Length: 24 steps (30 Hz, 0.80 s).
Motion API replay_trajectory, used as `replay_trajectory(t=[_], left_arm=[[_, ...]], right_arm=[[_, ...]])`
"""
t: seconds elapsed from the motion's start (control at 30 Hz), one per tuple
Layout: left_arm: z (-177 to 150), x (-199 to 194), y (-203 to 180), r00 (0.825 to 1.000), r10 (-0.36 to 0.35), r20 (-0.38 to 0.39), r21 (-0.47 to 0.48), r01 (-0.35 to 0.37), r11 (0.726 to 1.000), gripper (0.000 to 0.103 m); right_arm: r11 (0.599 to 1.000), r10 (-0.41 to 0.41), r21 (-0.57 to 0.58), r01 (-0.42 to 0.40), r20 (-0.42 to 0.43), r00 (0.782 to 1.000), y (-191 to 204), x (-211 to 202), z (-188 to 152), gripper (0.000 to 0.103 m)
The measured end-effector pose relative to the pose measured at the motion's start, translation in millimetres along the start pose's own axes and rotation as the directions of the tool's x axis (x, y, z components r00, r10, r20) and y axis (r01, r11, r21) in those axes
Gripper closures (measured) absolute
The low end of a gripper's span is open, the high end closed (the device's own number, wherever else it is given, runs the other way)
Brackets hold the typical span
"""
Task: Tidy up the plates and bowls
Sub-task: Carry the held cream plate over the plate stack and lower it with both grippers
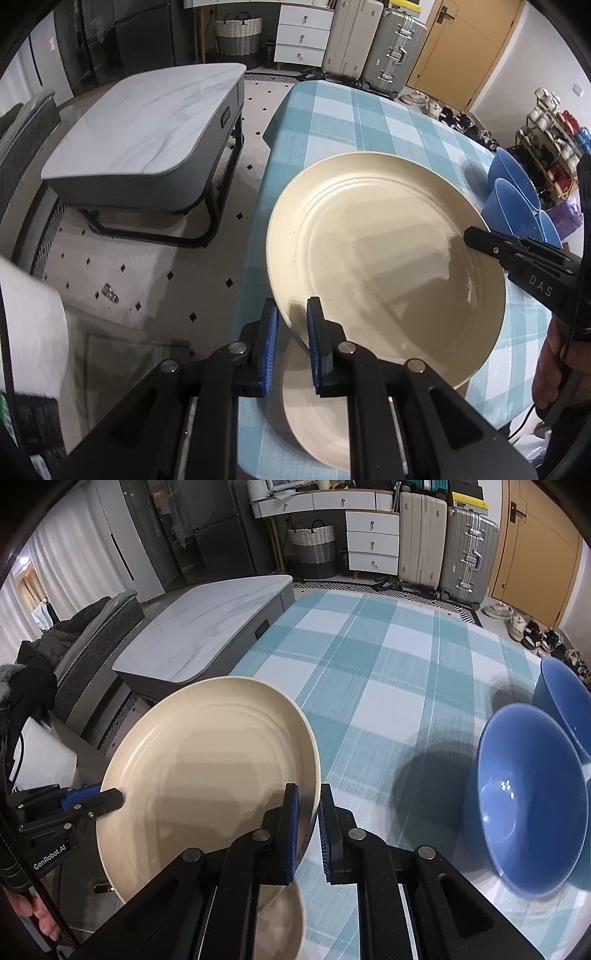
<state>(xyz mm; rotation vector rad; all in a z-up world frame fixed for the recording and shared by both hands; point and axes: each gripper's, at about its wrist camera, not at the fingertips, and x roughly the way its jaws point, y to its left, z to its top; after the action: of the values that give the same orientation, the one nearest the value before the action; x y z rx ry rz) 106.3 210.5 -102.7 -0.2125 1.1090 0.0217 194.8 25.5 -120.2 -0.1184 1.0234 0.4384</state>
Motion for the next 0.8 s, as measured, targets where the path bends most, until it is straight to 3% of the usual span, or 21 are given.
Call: replay_trajectory(t=[0.6, 0.8], left_arm=[[-62.8, 1.8, -8.1, 0.996, 0.085, -0.001, 0.081, -0.085, 0.993, 0.09], [-77.4, 4.9, -11.7, 0.997, 0.082, -0.013, 0.106, -0.08, 0.991, 0.09]], right_arm=[[0.999, -0.006, -0.051, 0.007, 0.024, 1.0, 19.1, -3.4, -72.7, 0.093], [0.998, -0.021, -0.06, 0.023, 0.035, 0.999, 19.7, -7.6, -91.6, 0.093]])
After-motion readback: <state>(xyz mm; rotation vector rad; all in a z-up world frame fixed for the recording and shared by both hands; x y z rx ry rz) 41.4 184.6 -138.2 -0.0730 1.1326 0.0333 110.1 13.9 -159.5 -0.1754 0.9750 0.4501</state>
